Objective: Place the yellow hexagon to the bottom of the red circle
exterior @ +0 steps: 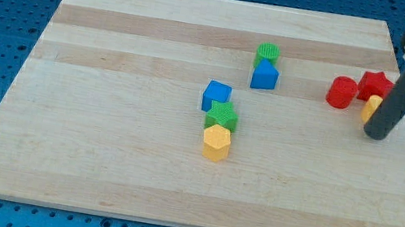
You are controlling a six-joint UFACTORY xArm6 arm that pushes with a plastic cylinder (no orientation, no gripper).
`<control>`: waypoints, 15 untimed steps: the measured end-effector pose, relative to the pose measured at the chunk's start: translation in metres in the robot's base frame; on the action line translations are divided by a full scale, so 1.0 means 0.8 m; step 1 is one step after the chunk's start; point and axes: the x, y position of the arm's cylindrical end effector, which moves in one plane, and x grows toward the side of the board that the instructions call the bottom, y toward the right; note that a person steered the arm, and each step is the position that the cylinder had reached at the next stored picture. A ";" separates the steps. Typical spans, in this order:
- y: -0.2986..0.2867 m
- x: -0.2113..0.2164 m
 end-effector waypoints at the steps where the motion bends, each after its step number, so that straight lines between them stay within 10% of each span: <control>1: 0.002 -0.015; 4: -0.036 0.140; 7: -0.339 0.121; 13: -0.146 0.105; 15: -0.126 0.018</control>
